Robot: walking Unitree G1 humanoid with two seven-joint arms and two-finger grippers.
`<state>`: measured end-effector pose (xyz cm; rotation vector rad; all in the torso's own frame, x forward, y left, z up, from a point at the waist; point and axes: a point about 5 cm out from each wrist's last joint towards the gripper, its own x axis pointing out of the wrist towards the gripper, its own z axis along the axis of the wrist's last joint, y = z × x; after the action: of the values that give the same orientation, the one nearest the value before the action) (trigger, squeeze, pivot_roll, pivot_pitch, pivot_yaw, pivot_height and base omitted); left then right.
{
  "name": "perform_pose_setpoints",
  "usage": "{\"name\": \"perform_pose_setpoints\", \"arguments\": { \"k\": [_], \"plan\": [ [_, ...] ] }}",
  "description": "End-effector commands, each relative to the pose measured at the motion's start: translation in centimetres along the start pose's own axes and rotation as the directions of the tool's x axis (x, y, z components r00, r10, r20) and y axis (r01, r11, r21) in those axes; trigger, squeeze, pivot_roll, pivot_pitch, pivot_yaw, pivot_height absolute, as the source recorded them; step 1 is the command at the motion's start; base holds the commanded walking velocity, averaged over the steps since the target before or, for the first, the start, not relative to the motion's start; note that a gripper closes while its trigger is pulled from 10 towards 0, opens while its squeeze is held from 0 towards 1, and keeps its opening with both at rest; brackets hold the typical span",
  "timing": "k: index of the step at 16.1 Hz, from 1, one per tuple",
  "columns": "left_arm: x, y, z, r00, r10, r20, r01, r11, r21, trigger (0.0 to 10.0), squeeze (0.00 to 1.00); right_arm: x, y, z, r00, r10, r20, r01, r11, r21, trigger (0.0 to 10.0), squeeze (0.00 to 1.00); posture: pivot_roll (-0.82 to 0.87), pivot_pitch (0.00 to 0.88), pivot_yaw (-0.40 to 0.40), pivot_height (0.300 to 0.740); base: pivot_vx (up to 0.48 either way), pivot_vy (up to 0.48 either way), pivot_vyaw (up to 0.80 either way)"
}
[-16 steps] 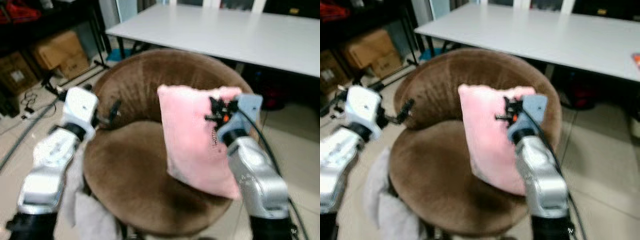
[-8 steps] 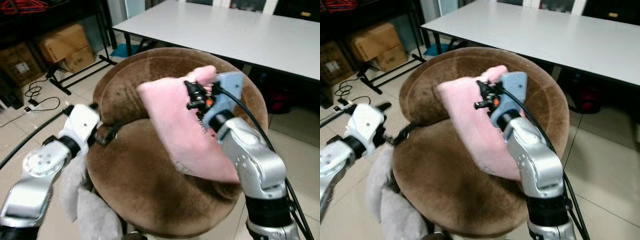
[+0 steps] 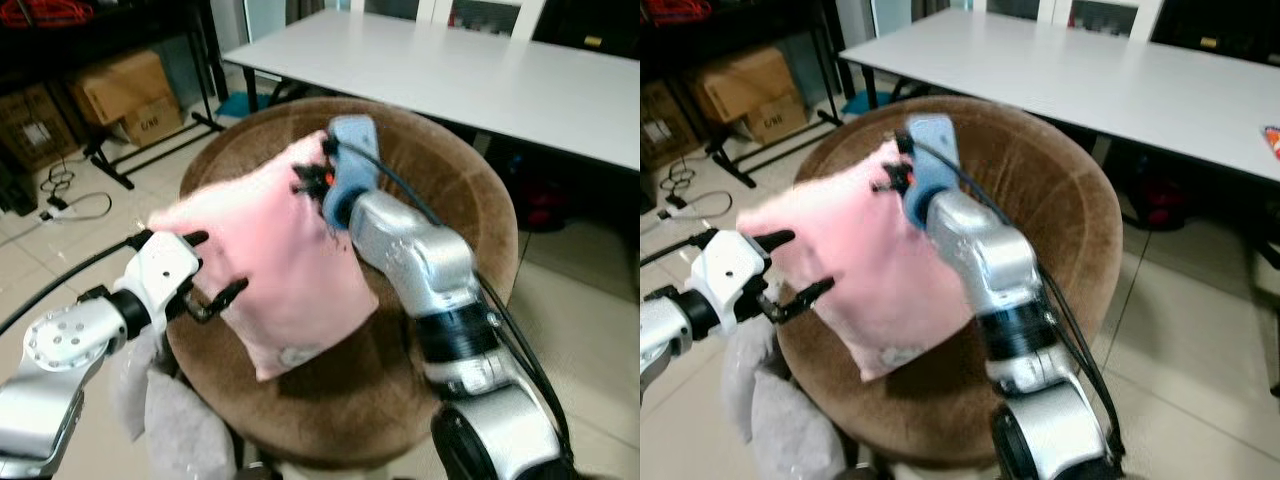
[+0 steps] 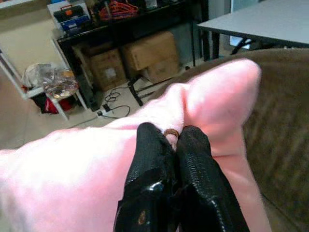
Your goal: Move the pillow to the sofa from floor
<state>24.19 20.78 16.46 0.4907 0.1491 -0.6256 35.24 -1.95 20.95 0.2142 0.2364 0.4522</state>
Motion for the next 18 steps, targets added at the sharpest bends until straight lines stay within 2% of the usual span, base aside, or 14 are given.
{"name": "perform_pose_setpoints", "arguments": {
  "k": [1, 3, 4, 5, 6, 8, 9, 10, 11, 12, 16, 17, 18],
  "plan": [
    [-0.2, -0.1, 0.1, 1.0, -0.015, -0.007, 0.016, 1.0, 0.007, 10.0, 0.0, 0.9, 0.0, 1.2, 0.995, -0.093, 0.03, 0.087, 0.985, 0.151, 10.0, 0.0, -0.04, 0.0, 0.019, 0.74, 0.0, 0.0, 0.0],
    [-0.4, -0.2, 0.1, 1.0, -0.022, -0.012, 0.022, 1.0, 0.006, 10.0, 0.0, 1.6, -1.9, 0.7, 0.968, -0.249, -0.026, 0.247, 0.935, 0.253, 10.0, 0.0, -0.04, 0.0, 0.018, 0.74, 0.0, 0.0, 0.0],
    [-0.5, -0.3, 0.0, 1.0, -0.028, -0.014, 0.028, 1.0, 0.004, 10.0, 0.0, 1.6, -3.7, 0.0, 0.934, -0.348, -0.079, 0.355, 0.886, 0.3, 10.0, 0.0, -0.04, 0.0, 0.02, 0.74, 0.0, 0.0, 0.0],
    [-0.5, -0.4, 0.0, 0.999, -0.032, -0.015, 0.033, 0.999, 0.002, 10.0, 0.0, 1.5, -4.8, -0.5, 0.909, -0.403, -0.109, 0.416, 0.852, 0.319, 10.0, 0.0, -0.04, 0.0, 0.02, 0.74, 0.0, 0.0, 0.0],
    [-0.5, -0.5, -0.1, 0.999, -0.047, -0.017, 0.047, 0.999, -0.002, 10.0, 0.0, 1.0, -7.4, -1.8, 0.833, -0.52, -0.186, 0.551, 0.757, 0.351, 10.0, 0.0, -0.05, 0.0, 0.02, 0.74, 0.0, 0.0, 0.0],
    [-0.5, -0.6, -0.1, 0.998, -0.055, -0.019, 0.055, 0.998, -0.005, 10.0, 0.0, 0.3, -10.3, -3.2, 0.741, -0.615, -0.271, 0.666, 0.62, 0.414, 10.0, 0.0, -0.05, 0.0, 0.022, 0.74, 0.0, 0.0, 0.0],
    [-0.6, -0.8, -0.1, 0.997, -0.069, -0.019, 0.069, 0.998, -0.009, 10.0, 0.0, -0.6, -12.7, -4.7, 0.67, -0.652, -0.354, 0.725, 0.472, 0.502, 10.0, 0.0, -0.05, 0.0, 0.022, 0.74, 0.0, 0.0, 0.0],
    [-0.6, -0.8, -0.2, 0.997, -0.072, -0.019, 0.072, 0.997, -0.01, 10.0, 0.0, -0.8, -13.0, -5.0, 0.662, -0.654, -0.366, 0.729, 0.448, 0.518, 10.0, 0.0, -0.05, 0.0, 0.022, 0.74, 0.0, 0.0, 0.0],
    [-0.6, -0.9, -0.2, 0.996, -0.083, -0.021, 0.082, 0.996, -0.014, 10.0, 0.0, -1.2, -13.8, -5.7, 0.642, -0.659, -0.391, 0.74, 0.401, 0.539, 10.0, 0.0, -0.04, 0.0, 0.022, 0.74, 0.0, 0.0, 0.0],
    [-0.7, -0.9, -0.2, 0.995, -0.095, -0.024, 0.094, 0.995, -0.019, 10.0, 0.0, -1.5, -14.5, -6.0, 0.625, -0.669, -0.403, 0.751, 0.372, 0.546, 10.0, 0.0, -0.04, 0.0, 0.023, 0.74, 0.0, 0.0, 0.0],
    [-0.8, -1.1, -0.1, 0.992, -0.124, -0.024, 0.123, 0.992, -0.024, 10.0, 0.0, -2.1, -15.7, -6.6, 0.6, -0.698, -0.391, 0.763, 0.354, 0.54, 10.0, 0.0, -0.05, 0.0, 0.031, 0.74, 0.0, 0.0, 0.0],
    [-0.7, -1.1, 0.0, 0.992, -0.126, -0.021, 0.126, 0.992, -0.025, 10.0, 0.0, -2.2, -15.9, -6.7, 0.593, -0.71, -0.38, 0.769, 0.359, 0.529, 10.0, 0.18, -0.05, 0.0, 0.034, 0.74, 0.0, 0.0, 0.0],
    [-0.7, -1.1, 0.1, 0.992, -0.123, -0.013, 0.122, 0.992, -0.029, 10.0, 0.0, -2.4, -16.3, -6.6, 0.611, -0.719, -0.333, 0.741, 0.371, 0.559, 10.0, 1.0, -0.05, 0.0, 0.034, 0.74, 0.0, 0.0, 0.0]
  ]
}}
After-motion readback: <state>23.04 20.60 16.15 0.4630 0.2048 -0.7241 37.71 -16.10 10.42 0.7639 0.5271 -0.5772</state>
